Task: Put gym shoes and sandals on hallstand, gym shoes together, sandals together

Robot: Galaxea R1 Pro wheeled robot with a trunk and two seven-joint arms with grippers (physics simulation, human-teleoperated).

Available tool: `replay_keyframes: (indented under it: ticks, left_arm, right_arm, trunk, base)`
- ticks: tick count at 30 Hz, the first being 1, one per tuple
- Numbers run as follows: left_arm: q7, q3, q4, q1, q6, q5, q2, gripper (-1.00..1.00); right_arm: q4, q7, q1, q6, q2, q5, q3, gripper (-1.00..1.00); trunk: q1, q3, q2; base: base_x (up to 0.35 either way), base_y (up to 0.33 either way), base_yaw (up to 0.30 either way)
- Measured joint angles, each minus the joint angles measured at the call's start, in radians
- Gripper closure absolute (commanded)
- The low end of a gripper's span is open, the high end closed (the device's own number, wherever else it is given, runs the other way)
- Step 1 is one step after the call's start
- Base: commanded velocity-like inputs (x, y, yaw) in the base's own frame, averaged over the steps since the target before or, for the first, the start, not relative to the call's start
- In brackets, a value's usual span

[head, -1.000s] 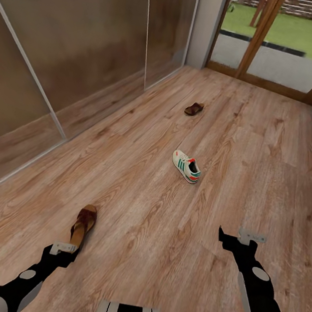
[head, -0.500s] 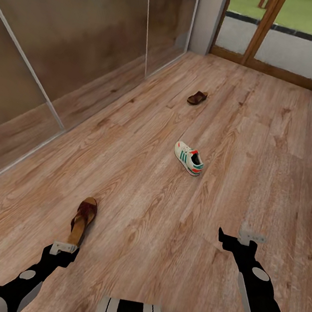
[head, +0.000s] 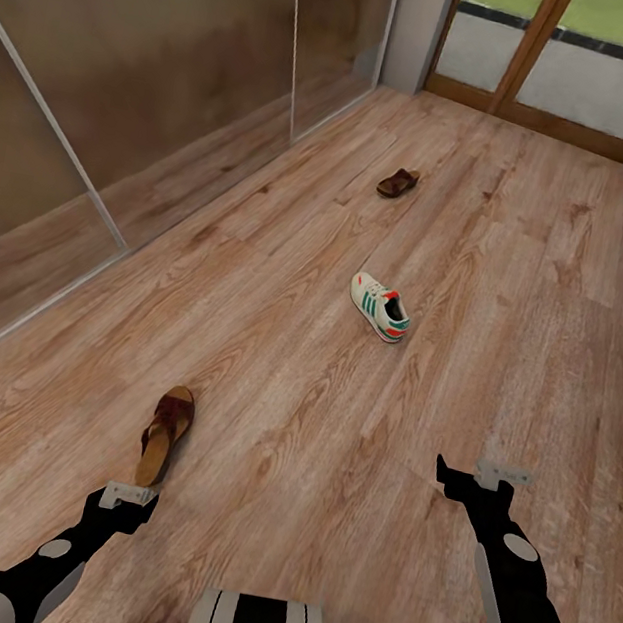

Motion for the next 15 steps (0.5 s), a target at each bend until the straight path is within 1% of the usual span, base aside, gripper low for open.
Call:
replay_keyframes:
  ticks: [7,9,12,15]
  left_arm:
    - [0.000,0.000,0.001,0.001,0.000,-0.001,-0.001,-1.00]
    - [0.000,0.000,0.001,0.001,0.000,0.000,-0.001,-1.00]
    - [0.000,0.000,0.001,0.001,0.000,0.000,-0.002,-1.00]
    - [0.000,0.000,0.001,0.002,0.000,0.000,-0.003,-1.00]
  right_arm:
    - [-0.001,0.000,0.000,0.000,0.000,0.000,0.000,-1.00]
    - [-0.001,0.000,0.000,0.000,0.000,0.000,0.000,-1.00]
    - [-0.002,0.000,0.000,0.000,0.000,0.000,0.000,-1.00]
    - [-0.003,0.000,0.000,0.000,0.000,0.000,0.000,-1.00]
  trunk:
    - [0.000,0.000,0.000]
    - [0.000,0.000,0.000]
    - [0.000,0.000,0.000]
    - [0.000,0.000,0.000]
  base:
    - [0.012,0.000,0.000]
    - [0.112,0.000,0.000]
    - [0.227,0.000,0.000]
    - [0.116,0.000,0.000]
